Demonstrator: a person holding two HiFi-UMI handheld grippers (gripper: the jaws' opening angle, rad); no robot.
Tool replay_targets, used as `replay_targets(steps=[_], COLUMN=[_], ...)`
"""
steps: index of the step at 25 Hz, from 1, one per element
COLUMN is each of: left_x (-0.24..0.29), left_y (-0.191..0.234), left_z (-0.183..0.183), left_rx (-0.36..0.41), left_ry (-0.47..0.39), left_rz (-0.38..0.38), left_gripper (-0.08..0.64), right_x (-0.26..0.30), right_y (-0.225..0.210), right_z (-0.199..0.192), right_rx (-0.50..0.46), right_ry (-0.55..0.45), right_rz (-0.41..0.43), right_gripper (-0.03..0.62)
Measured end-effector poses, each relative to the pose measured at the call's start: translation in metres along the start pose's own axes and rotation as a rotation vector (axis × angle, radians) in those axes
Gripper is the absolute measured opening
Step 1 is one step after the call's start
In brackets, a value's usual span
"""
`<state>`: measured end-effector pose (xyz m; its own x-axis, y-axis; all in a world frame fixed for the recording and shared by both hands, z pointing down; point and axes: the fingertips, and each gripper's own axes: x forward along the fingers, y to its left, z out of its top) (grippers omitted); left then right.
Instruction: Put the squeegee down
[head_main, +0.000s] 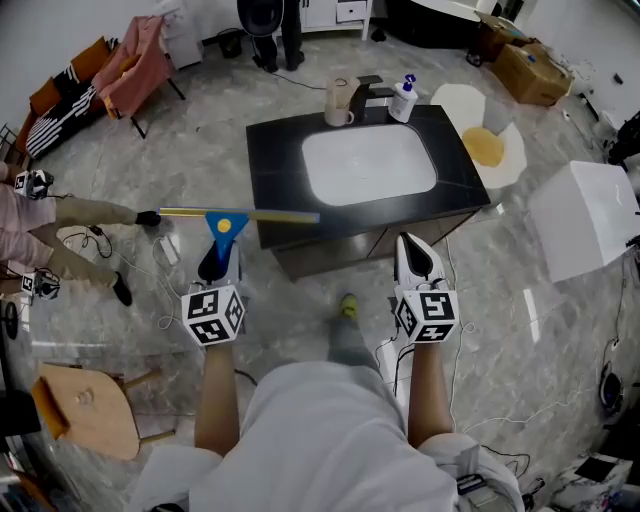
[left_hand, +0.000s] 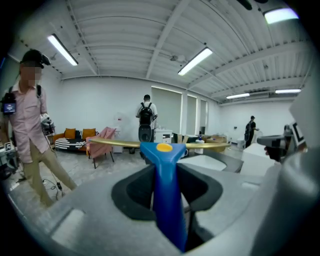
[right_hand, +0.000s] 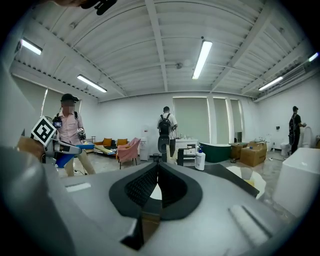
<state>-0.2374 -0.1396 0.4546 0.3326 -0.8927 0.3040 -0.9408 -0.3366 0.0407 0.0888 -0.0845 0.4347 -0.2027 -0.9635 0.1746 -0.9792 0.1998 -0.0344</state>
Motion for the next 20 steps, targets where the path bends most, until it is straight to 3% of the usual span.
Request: replay_targets(steps=[12,20], left_x=[0.163,0.219], left_y=[-0.033,-0.050], left_z=[0.026,0.061], left_rx=[-0.032,-0.035], left_ry=[0.074,0.068], left_rz=[0.086,0.143], left_gripper=[0.130,0.130], right_x=[0.155,0.213], right_y=[-0.123,-0.174], right_z=[0.009,0.027], right_rx=[0.004,0.024], right_ry=[0.055,0.048], right_rz=[0.099,0.147], right_gripper=[0.003,0.003])
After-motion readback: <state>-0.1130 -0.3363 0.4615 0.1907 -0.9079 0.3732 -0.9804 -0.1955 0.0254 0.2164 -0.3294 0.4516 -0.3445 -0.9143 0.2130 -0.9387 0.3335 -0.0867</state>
